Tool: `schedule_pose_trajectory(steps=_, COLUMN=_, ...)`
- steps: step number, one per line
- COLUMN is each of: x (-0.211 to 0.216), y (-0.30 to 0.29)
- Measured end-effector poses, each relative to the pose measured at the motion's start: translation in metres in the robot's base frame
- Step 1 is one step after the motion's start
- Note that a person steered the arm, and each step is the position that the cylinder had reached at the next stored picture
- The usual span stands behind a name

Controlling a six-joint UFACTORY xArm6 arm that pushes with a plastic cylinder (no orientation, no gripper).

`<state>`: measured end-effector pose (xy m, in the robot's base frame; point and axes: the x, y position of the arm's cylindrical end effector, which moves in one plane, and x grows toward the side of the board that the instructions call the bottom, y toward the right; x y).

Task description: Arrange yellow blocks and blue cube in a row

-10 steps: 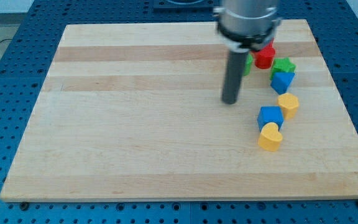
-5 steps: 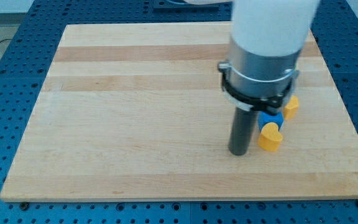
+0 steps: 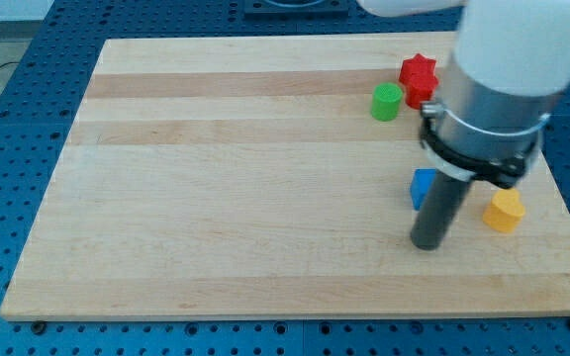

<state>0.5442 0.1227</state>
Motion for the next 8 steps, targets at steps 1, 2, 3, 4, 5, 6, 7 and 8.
schedule_pose_trajectory(steps=1, x=-0.031, y=-0.026)
schedule_pose_trajectory(steps=2, x=-0.049, y=-0.041)
schedule_pose_trajectory(steps=3, x=-0.056, y=-0.028)
schedule_pose_trajectory(steps=4, x=-0.056, y=-0.006)
schedule_pose_trajectory(steps=5, x=-0.062, y=0.013)
schedule_pose_trajectory(steps=6, x=-0.069, y=0.027)
schedule_pose_trajectory(steps=7, x=-0.071, y=0.017)
schedule_pose_trajectory(steps=8, x=-0.071, y=-0.009)
